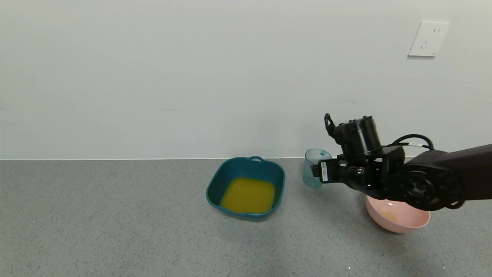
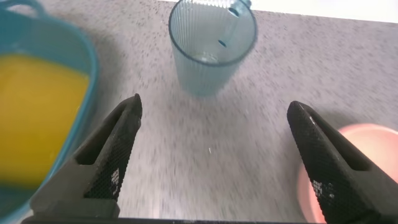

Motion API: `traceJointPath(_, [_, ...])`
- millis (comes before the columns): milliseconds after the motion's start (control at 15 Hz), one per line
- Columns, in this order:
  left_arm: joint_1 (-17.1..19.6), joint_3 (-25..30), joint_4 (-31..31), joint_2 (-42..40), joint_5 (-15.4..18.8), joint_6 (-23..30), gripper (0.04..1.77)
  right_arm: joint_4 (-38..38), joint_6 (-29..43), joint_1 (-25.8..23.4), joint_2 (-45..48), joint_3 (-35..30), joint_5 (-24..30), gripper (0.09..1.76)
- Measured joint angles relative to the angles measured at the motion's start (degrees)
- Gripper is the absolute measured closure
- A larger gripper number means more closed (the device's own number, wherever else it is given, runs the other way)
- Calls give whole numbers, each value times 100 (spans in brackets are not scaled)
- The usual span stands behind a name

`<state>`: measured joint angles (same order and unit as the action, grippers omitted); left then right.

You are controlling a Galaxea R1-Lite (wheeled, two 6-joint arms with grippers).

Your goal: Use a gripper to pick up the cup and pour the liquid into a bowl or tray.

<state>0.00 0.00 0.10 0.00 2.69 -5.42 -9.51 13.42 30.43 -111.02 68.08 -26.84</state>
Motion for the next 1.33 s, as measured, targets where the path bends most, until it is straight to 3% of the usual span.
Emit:
traceJointPath(400, [0, 0, 1, 0, -2, 0, 9, 1203, 83, 739, 1791, -891, 13, 15])
traceJointPath(800, [0, 0, 0, 0, 0, 0, 9, 1485, -194, 1061, 3566, -1773, 26, 15])
traceJointPath(1067, [0, 0, -2, 0, 0, 0, 9, 2147, -384, 903, 5044, -2220, 204, 15])
traceJointPath(1333, [0, 0, 0, 0, -2, 0, 9, 2698, -764, 50, 6435, -2434, 279, 15])
